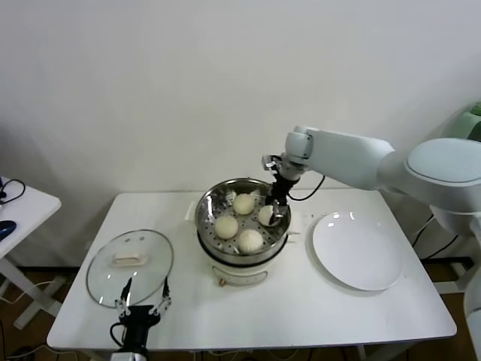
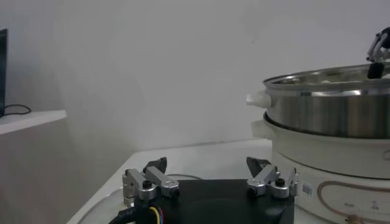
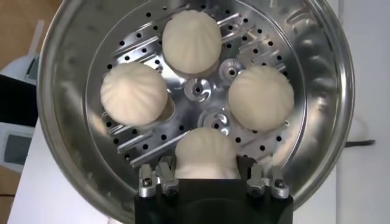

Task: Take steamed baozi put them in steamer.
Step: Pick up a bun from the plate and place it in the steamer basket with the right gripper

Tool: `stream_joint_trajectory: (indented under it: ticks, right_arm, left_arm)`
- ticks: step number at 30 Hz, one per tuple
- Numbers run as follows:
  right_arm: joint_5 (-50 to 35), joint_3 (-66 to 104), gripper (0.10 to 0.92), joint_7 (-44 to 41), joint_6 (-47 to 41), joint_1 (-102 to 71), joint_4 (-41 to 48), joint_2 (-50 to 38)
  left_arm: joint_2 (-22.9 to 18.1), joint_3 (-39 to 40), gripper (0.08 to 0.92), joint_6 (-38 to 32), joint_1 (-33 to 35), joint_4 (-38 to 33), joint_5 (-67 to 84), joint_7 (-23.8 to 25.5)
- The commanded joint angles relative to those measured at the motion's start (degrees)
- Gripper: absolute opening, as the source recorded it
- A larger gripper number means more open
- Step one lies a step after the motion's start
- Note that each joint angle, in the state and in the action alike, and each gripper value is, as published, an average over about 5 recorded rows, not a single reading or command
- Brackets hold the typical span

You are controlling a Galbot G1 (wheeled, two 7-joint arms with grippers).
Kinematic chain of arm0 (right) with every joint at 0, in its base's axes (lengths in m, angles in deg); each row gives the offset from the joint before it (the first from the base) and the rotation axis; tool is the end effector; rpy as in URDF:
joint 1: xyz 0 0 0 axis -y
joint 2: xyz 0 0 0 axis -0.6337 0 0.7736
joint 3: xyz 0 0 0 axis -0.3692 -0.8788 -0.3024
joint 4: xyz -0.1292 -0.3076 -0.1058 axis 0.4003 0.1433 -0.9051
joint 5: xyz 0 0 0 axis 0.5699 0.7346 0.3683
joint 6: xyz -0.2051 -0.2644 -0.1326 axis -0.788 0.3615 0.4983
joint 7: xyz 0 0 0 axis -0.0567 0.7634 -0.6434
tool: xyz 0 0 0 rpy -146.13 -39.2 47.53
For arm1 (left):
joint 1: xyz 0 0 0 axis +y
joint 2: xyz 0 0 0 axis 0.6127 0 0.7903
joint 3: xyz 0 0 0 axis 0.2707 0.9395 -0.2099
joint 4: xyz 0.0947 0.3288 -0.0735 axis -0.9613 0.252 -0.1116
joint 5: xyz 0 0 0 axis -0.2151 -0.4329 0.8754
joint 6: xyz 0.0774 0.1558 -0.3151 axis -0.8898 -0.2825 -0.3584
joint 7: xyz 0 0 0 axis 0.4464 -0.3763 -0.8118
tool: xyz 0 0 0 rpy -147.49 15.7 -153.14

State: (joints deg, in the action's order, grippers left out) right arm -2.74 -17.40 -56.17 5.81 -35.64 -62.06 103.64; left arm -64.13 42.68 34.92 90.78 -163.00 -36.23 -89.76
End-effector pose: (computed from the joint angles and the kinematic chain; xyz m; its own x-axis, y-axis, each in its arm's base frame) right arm 0.6381 0.0577 -0.1107 0.0031 -0.2438 0.9698 -0.9910 -0.1303 -0.0296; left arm 0.1299 0.0208 -0.3667 -0.9807 -0.1208 0.1540 -0.0999 0.9855 0.1368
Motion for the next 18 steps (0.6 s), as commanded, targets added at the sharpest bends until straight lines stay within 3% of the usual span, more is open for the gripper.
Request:
stream_joint_trajectory:
  ticks: [1,15,18]
  right_arm:
    - [0.79,0.36,0.658,-0.04,0.06,-0.64,0.90,0.59]
    - [0.80,0.94,0.664,0.83,0.13,-0.85,-0.73,-0.39]
    - [0.35,1.33,0.706,0.69,0.17,-0.50,-0.85,-0.62]
  left_arm:
    - [0.11,0.02,0.823,-0.02,0.01,-0.08,-0.01,-0.06]
    - [0.01,0.18,0.823,-0.09,-0.10,-0.02,-0.18,-0.03]
    - [0.05,0.22,0.823,-0.13,-0.12,0.18,-0.16,-0.02]
